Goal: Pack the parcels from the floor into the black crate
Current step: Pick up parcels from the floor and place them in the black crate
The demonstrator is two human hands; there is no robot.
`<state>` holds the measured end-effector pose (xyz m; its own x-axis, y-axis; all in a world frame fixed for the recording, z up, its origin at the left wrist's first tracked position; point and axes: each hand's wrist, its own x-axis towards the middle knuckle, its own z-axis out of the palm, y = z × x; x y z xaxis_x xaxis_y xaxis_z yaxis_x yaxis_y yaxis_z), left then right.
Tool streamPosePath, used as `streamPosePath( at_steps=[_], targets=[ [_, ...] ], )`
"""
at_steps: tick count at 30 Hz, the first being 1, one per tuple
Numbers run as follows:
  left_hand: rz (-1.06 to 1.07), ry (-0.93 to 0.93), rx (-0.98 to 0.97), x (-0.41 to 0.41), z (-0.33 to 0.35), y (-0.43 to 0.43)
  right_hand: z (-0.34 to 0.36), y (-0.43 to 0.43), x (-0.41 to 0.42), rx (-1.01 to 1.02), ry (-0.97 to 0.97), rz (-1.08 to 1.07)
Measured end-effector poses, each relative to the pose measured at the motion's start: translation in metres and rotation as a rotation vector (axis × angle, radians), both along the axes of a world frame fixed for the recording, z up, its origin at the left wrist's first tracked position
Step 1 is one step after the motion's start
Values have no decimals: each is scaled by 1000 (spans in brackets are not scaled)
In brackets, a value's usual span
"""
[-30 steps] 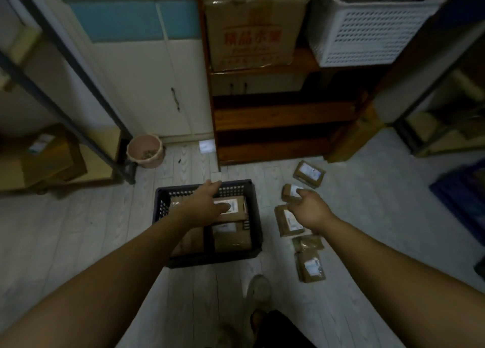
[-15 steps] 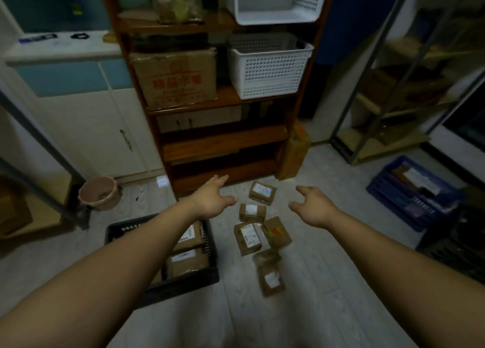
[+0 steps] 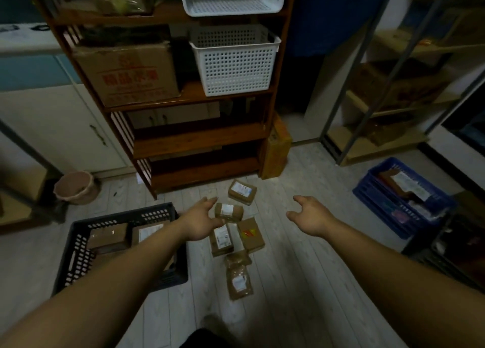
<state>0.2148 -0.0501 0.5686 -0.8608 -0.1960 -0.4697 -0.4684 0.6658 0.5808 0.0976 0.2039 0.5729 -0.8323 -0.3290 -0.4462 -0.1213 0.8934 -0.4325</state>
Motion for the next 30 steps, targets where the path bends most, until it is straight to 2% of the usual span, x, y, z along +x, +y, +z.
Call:
streamPosePath(
  at_steps=[10, 17, 26, 30],
  targets=[
    [89, -25, 223, -89, -66, -18, -63, -12, -71, 29, -154, -38],
    [248, -125, 371, -135, -129, -14, -147, -13, -134, 90, -310, -12],
    [569, -182, 483, -201, -311, 11, -335, -34, -227, 47, -468, 56],
    [625, -241, 546, -226, -406, 24, -429, -41, -257, 77, -479, 147]
  ],
)
